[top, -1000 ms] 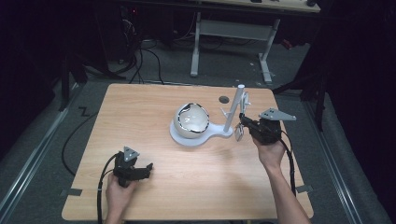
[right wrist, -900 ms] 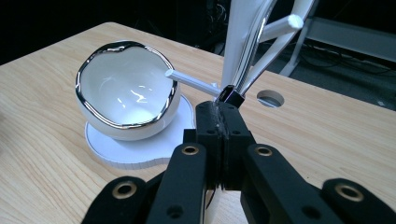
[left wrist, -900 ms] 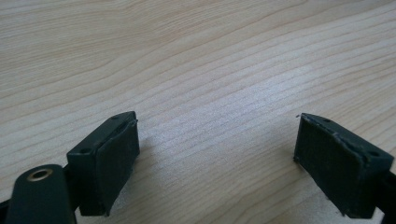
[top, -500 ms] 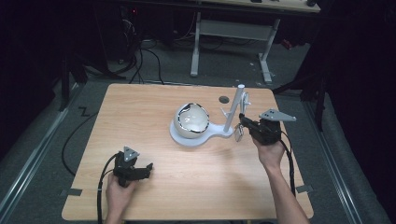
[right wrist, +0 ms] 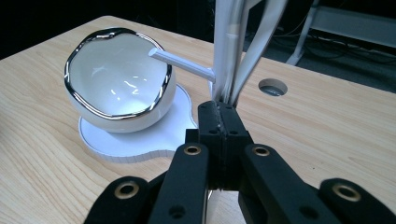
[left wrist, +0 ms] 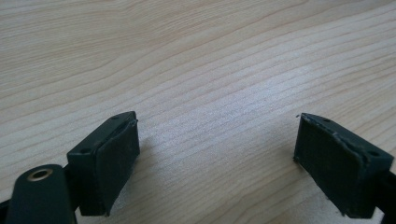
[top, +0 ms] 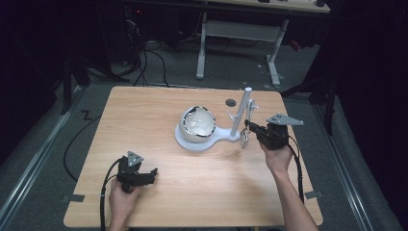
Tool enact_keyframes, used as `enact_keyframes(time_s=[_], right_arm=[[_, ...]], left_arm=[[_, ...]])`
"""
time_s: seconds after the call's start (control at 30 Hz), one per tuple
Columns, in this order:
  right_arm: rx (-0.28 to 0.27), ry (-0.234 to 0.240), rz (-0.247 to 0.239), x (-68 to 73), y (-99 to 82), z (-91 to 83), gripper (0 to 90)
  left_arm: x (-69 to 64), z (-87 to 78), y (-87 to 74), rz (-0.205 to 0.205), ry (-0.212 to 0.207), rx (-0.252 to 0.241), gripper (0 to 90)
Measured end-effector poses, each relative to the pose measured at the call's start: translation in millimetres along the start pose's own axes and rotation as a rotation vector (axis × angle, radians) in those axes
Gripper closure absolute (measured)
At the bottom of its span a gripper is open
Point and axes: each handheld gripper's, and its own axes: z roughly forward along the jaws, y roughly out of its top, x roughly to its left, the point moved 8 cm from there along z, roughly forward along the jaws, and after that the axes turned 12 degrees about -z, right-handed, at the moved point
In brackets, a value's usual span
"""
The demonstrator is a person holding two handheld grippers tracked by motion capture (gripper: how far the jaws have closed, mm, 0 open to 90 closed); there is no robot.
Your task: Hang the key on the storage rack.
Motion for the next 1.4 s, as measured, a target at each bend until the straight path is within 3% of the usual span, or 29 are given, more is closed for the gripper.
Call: enact_keyframes(time_s=[0.27, 0.6, 1.4], right_arm=[[0.007, -0.011, -0.012, -0.4, -1.3, 2.6, 90.0], [-0.002, -0.008, 0.022, -3.4, -9.4, 6.3, 89.7], [-0.046, -0.061, 0.092, -21.7, -27.6, -28.1, 57.8]], left_arm=[[0.0, 0.0, 0.0, 0.0, 0.0, 0.0, 14.5], [0.1, 0.0, 0.0, 0.0, 0.0, 0.0, 14.5], [-0.2, 0.2, 0.1, -0.002, 0.001, -0.002, 14.4]])
